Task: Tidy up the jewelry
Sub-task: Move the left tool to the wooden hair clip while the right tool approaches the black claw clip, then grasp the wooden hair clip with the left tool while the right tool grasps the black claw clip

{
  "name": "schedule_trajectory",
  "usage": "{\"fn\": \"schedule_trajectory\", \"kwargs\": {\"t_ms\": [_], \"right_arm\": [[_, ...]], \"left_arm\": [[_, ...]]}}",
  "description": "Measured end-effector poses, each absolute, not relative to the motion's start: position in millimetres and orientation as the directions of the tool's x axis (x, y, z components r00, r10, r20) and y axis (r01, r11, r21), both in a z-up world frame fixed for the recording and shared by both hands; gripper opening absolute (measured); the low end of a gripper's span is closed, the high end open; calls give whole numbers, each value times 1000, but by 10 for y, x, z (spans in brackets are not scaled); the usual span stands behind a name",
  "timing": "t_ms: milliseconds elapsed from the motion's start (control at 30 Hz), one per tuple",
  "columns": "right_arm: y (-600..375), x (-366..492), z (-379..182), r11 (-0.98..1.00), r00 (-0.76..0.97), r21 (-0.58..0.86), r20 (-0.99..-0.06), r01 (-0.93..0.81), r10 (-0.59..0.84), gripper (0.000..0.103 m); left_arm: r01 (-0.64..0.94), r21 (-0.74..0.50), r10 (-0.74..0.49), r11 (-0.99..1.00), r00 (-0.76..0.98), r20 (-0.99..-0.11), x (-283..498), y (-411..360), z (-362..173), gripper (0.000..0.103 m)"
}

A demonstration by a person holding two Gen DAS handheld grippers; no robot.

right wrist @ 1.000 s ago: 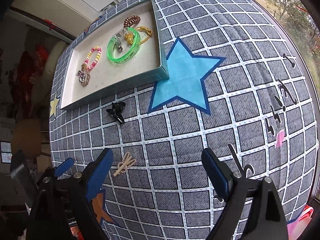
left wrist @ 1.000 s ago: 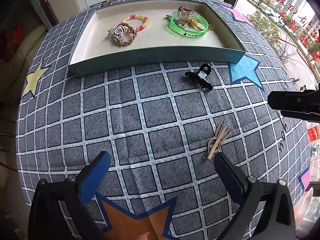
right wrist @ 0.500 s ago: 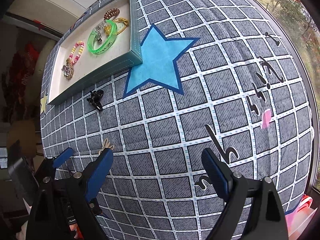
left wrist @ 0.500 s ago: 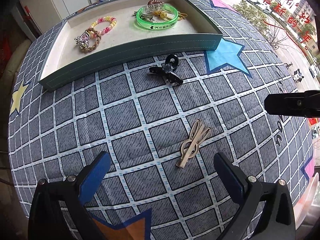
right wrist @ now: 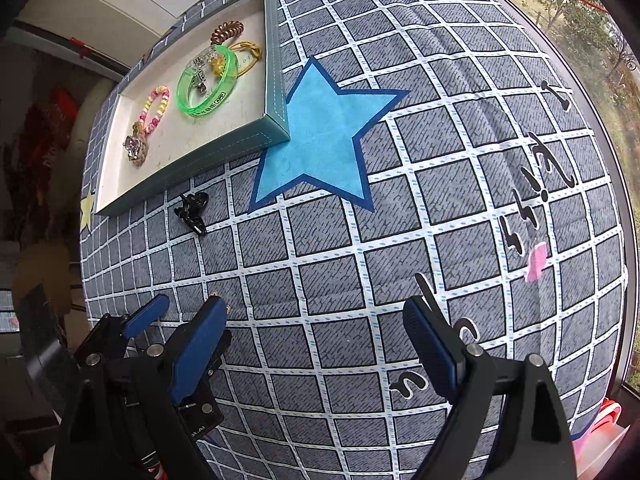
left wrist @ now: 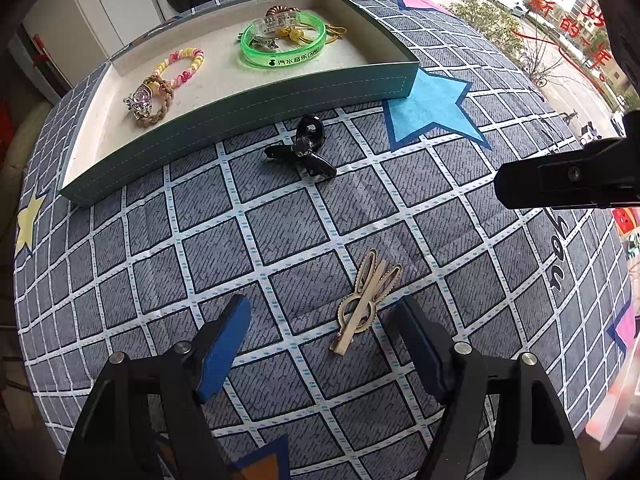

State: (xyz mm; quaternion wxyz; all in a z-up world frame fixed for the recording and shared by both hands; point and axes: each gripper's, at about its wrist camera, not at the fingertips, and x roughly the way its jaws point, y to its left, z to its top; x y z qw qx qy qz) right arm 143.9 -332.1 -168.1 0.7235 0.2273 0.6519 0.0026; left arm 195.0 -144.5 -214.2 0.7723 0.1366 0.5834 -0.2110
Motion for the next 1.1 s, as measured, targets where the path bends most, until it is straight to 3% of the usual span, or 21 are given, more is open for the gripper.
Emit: {"fn": "schedule_trajectory", "kwargs": {"t_ms": [233,300,400,700,1100], "right_arm": [[-3226,1532,-1698,905,145,331,-942,267,302,92],[-3215,1551,-1703,906,144,331,-942,263,302,92],[-3181,1589,-1709,910,143,331,-942,251,303,92],[-2995,1756,-1692,925,144,330,-941,189,306,92],[-2487,2114,-1704,959,151,282,-949,5,278,92]], "left_arm": [[507,-41,-187,861,240,-952,1856,-1518,-2091,62],[517,-44,-195,855,242,-950,1828,-1536,-2061,45],[517,-55,-206,854,239,-949,1837,-1497,-1998,31],[447,-139,-259,884,219,-941,1836,-1267,-1972,30],[400,-159,-266,903,228,-937,1857,-900,-1889,30]]}}
